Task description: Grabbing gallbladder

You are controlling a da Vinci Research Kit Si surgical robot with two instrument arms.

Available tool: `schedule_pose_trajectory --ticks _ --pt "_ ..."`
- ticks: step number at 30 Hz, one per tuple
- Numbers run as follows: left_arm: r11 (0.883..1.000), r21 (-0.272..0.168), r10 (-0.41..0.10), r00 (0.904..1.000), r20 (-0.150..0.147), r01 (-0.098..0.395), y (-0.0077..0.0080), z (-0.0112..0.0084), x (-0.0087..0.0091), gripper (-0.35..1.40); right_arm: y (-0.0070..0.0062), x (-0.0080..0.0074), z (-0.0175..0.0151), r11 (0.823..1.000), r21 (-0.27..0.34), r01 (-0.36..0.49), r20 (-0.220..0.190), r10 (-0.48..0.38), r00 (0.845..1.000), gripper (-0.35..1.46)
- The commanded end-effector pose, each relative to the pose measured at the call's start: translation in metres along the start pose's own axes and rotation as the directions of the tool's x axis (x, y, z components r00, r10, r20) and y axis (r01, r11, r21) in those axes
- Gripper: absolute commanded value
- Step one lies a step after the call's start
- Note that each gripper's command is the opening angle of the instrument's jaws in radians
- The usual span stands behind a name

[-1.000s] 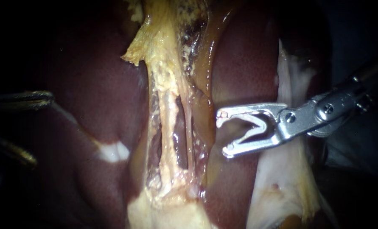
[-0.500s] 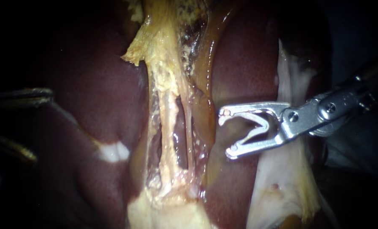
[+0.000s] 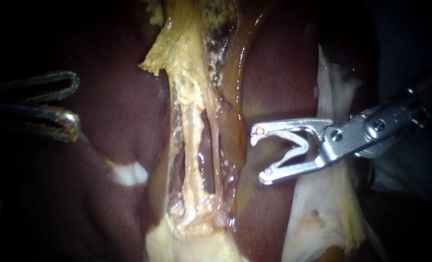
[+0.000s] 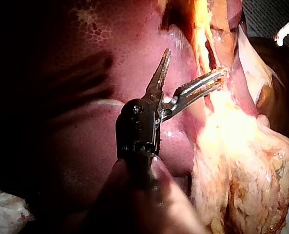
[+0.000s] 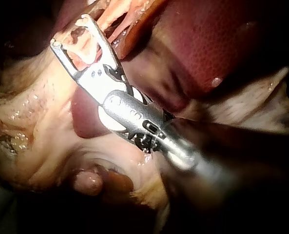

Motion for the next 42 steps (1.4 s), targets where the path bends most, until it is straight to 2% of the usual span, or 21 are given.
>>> schedule_pose_trajectory --ticks 1,4,9,14,21,27,37,42 --pt "1.0 -0.008 -0.002 1.0 0.0 0.002 0.0 0.0005 -0.0002 0.78 0.0 -0.0001 0.0 1.0 0.0 0.0 0.0 0.0 1.0 0.42" --pt "1.0 -0.027 -0.013 0.9999 -0.005 0.013 -0.0004 0.002 -0.0015 0.76 0.0 -0.0001 0.0 1.0 0.0 0.0 0.0 0.0 1.0 0.42" --pt "0.999 -0.025 -0.03 0.9995 -0.009 0.029 -0.0015 0.0043 -0.0036 0.72 0.0 -0.0001 -0.0001 1.0 0.0 0.0 0.0 0.0 1.0 0.42" --pt "0.999 -0.032 -0.038 0.9992 -0.009 0.038 -0.0018 0.0064 -0.0048 0.72 0.0 -0.0001 -0.0003 1.0 0.001 0.0 0.0 0.0 1.0 0.42" --pt "0.999 -0.035 -0.041 0.999 -0.021 0.04 -0.0012 0.0086 -0.0052 0.71 -0.0001 -0.0001 -0.0004 1.0 0.001 0.0 0.0 0.0 1.0 0.42" --pt "0.998 -0.042 -0.041 0.9987 -0.03 0.04 -0.0009 0.0097 -0.0054 0.66 -0.0001 -0.0001 -0.0005 1.0 0.002 0.0 0.0 0.0 1.0 0.42" --pt "0.998 -0.049 -0.04 0.9984 -0.039 0.038 0.0004 0.0104 -0.0054 0.52 -0.0001 -0.0001 -0.0005 1.0 0.002 0.0 0.0 0.0 1.0 0.42" --pt "0.998 -0.057 -0.04 0.9979 -0.052 0.037 0.0008 0.0106 -0.0054 0.36 -0.0001 -0.0002 -0.0005 1.0 0.002 0.0 0.0 0.0 1.0 0.41"
